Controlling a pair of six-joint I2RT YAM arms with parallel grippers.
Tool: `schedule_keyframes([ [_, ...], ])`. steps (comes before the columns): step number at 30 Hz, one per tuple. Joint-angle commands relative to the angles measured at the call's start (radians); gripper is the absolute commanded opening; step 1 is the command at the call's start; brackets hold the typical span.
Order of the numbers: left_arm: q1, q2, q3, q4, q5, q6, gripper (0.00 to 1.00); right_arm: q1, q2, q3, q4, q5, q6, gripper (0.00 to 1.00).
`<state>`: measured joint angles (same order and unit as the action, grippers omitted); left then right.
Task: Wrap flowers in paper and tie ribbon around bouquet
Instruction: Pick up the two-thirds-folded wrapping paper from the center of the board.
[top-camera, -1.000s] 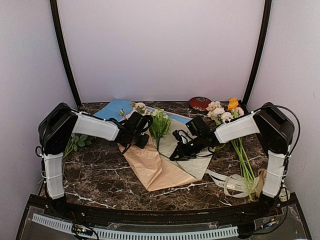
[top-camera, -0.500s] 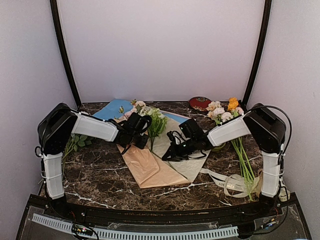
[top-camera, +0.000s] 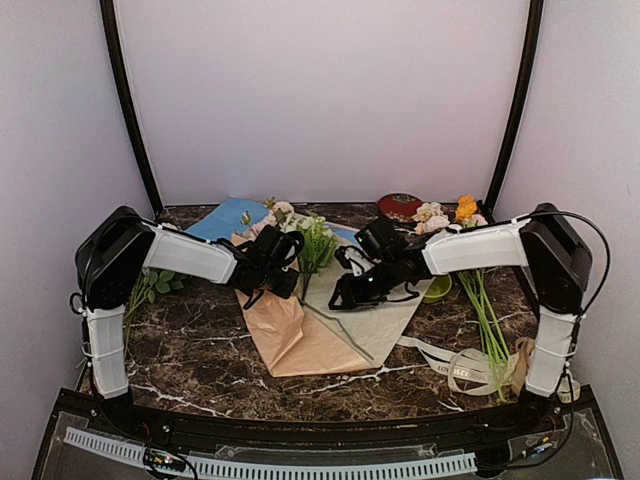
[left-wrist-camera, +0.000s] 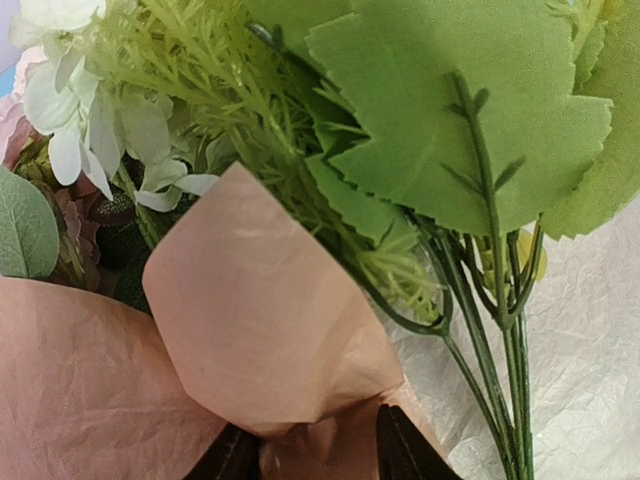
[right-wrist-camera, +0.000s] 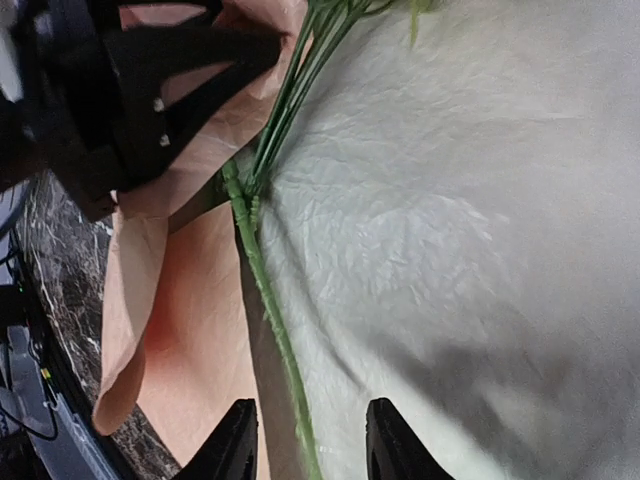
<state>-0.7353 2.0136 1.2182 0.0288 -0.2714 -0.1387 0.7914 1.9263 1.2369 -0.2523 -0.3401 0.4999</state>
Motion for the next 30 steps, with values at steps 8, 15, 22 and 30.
schedule_keyframes([
  [8,-0.01,0.025,0.001,-0.047,0.015,-0.021,0.4,-0.002,-0.431,-0.366,-0.12,0.162,0.165,0.43],
  [15,-0.01,0.023,0.003,-0.058,0.014,-0.024,0.4,-0.116,-0.525,-0.545,0.051,0.231,0.28,0.52],
  [22,-0.012,0.024,-0.002,-0.055,0.016,-0.029,0.4,-0.195,-0.397,-0.547,0.248,0.154,0.304,0.55],
  [30,-0.013,0.026,-0.006,-0.048,0.012,-0.031,0.4,-0.199,-0.369,-0.474,0.283,0.156,0.225,0.0],
])
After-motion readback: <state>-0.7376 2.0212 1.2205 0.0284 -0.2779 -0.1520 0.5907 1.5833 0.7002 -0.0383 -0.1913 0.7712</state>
